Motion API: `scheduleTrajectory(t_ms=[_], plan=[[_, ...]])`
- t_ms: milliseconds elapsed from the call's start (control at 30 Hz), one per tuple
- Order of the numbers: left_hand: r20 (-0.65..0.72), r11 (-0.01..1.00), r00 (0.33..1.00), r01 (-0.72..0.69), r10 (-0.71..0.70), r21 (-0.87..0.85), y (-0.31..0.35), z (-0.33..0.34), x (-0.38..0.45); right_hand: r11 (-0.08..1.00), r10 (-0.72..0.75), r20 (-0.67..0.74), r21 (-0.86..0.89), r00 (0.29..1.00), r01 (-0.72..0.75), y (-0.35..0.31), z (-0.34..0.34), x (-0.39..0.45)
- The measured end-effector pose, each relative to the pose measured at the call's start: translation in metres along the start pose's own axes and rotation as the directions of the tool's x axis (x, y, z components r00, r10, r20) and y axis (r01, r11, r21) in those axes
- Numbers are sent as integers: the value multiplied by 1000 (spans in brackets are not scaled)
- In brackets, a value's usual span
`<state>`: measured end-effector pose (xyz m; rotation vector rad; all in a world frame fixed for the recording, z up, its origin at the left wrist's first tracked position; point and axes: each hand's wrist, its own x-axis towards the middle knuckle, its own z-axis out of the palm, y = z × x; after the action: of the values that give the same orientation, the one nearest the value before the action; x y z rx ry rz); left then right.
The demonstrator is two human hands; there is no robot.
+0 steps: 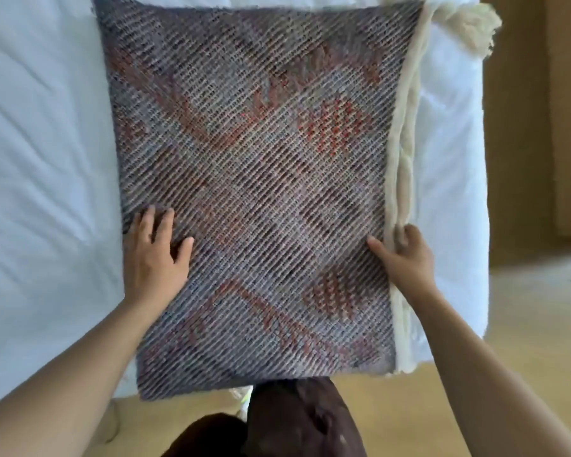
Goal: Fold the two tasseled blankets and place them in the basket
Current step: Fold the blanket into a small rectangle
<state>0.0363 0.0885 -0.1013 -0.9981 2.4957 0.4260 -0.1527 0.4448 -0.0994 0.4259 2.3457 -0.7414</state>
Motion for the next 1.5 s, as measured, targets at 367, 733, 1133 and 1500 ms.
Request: scheduleTrajectory(t_ms=[367,733,1133,1500], plan=[[241,756,878,478,-412,-447,-67,45,-157,983,172,127,36,977,-178,151,7,-142],[326,487,896,439,-303,-755,-92,-14,-214,907,10,97,417,995,-50,118,-50,-253],[73,146,966,112,-249,-983,12,-225,-67,478,-263,148,878,953,-4,-122,-154,-153],[232,-162,911,187,-341,-969,83,-256,170,405,-234,261,902,936,-150,-280,-171,98]])
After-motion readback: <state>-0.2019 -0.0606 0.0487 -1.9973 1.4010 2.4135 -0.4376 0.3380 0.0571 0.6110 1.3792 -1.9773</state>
